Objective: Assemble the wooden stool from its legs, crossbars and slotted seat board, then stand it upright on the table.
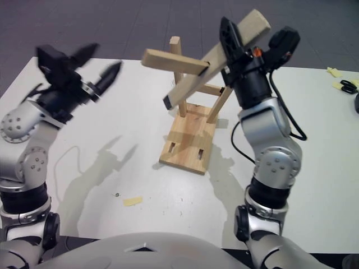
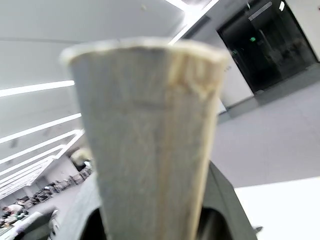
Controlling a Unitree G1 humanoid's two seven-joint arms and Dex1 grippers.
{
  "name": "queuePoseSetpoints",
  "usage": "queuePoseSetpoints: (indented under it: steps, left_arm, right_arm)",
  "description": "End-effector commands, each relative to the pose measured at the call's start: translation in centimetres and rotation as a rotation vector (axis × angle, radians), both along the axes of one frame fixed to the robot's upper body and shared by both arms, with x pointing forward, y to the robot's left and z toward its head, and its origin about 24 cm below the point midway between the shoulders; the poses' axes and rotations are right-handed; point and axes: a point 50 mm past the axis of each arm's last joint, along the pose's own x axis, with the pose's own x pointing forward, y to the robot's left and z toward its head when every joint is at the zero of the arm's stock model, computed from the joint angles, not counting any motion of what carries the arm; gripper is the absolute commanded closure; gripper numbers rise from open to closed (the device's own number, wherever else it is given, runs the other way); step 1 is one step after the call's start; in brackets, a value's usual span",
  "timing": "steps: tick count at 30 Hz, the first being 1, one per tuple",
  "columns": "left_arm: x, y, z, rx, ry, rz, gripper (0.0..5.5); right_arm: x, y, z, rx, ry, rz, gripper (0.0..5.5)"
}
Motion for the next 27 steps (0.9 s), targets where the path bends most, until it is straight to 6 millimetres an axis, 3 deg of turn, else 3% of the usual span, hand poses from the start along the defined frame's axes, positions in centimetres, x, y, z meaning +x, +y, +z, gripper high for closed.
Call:
queuePoseSetpoints:
  steps: [1,6,8,11,15,20,27]
  left_arm:
    - [-0.5,3.0,-1.0,-0.049,0.018,0.297,1.3]
    - [-1.3,2.5,-2.4,-0.053,0.044,0.342,0.52]
    - [-1.3,2.3,-2.7,-0.059,0.051,0.344,0.16]
    - [-1.1,2.0,-2.9,-0.061,0.052,0.345,0.1]
    - [-0.9,1.0,-3.2,-0.07,0.065,0.315,0.1]
    - [-1.1,0.6,-3.9,-0.054,0.085,0.301,0.1]
    - [-1.1,-0.1,-4.7,-0.062,0.107,0.289,0.1]
  right_arm:
    - [-0.7,-3.0,-1.6,0.016,0.167,0.065,4.48]
    - [-2.0,-4.4,-5.8,-0.072,0.462,0.179,4.48]
    - [-2.3,-4.8,-7.5,-0.22,0.566,0.175,4.48]
    - [-1.8,-5.4,-9.1,-0.45,0.614,0.069,4.47]
    - [-0.4,-5.3,-8.2,-0.562,0.455,-0.053,4.46]
    - [1.8,-5.1,-5.2,-0.743,0.222,-0.178,4.46]
    - [2.9,-4.4,-2.8,-0.614,0.064,-0.177,4.48]
